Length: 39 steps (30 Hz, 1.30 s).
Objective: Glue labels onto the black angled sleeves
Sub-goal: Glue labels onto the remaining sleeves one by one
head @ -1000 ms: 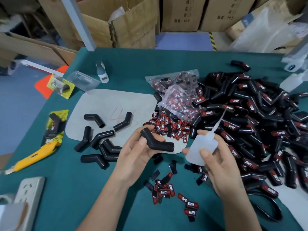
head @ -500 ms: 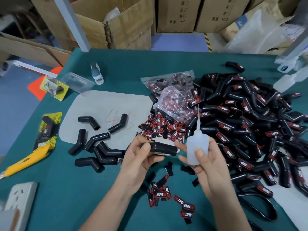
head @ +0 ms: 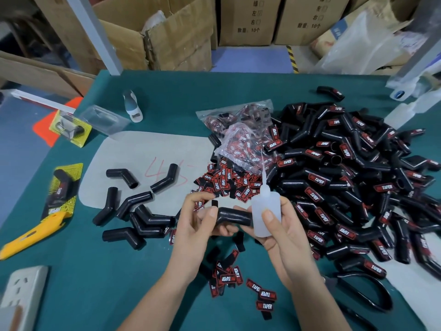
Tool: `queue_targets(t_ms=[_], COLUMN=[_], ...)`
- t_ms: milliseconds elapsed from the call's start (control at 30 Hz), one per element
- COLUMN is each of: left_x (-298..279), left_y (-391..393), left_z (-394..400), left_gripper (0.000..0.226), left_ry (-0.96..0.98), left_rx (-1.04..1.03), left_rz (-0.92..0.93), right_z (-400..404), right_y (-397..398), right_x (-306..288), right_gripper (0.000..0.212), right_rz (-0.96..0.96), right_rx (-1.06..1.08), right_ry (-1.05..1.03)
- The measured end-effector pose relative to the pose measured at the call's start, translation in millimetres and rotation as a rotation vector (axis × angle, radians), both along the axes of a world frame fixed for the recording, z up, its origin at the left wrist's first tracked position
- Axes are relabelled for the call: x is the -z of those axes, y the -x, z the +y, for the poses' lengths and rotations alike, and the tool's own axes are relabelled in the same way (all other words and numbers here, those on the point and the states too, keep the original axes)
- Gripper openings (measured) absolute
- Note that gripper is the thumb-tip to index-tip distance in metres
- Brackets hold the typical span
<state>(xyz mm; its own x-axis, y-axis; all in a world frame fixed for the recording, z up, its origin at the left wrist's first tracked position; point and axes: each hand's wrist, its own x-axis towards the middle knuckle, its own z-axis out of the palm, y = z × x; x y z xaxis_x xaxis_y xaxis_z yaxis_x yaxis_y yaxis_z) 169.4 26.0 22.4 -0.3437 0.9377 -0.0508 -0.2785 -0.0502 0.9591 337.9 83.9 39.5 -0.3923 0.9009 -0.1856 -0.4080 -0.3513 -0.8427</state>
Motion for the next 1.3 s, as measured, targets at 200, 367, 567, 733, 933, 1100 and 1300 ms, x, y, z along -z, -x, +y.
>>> queue_targets(t_ms=[200, 367, 567, 733, 933, 1100, 1300], left_x=[-0.8, -3.6, -1.9, -2.7, -3.7, -5.6, -5.9], left_y=[6.3, 7.8, 17.5, 17.7, 17.7, 15.2, 14.9], left_z=[-0.8, 1.2, 4.9, 2.7, 0.3, -0.8, -1.1], left_gripper=[0.035, 0.029, 0.040, 0.044, 0.045, 0.044, 0.043], left_ry=[0.064, 0.083, 0.044, 0.019, -0.001, -0.020, -0.016], left_rx=[0.256, 0.033, -0.017, -0.009, -0.019, -0.028, -0.043], left_rz=[0.057, -0.132, -0.279, -0.232, -0.194, -0.181, -0.142], right_z=[2.4, 3.4, -0.7, -3.2, -6.9, -6.4, -7.5], right_y=[-5.2, -17.7, -25.8, -22.7, -20.0, -19.5, -19.9], right_x=[0.0, -6.7, -10.4, -13.4, -8.1, -5.0, -5.8], right_gripper=[0.031, 0.047, 0.037, 0.039, 0.034, 0.022, 0.021], right_rz=[-0.082, -0.359, -0.470, -0.544, -0.644, -0.663, -0.660], right_rx=[0.096, 0.294, 0.353, 0.330, 0.370, 0.373, 0.360], right_ry=[-0.046, -0.271, -0.463, -0.726, -0.980, -1.028, -1.021])
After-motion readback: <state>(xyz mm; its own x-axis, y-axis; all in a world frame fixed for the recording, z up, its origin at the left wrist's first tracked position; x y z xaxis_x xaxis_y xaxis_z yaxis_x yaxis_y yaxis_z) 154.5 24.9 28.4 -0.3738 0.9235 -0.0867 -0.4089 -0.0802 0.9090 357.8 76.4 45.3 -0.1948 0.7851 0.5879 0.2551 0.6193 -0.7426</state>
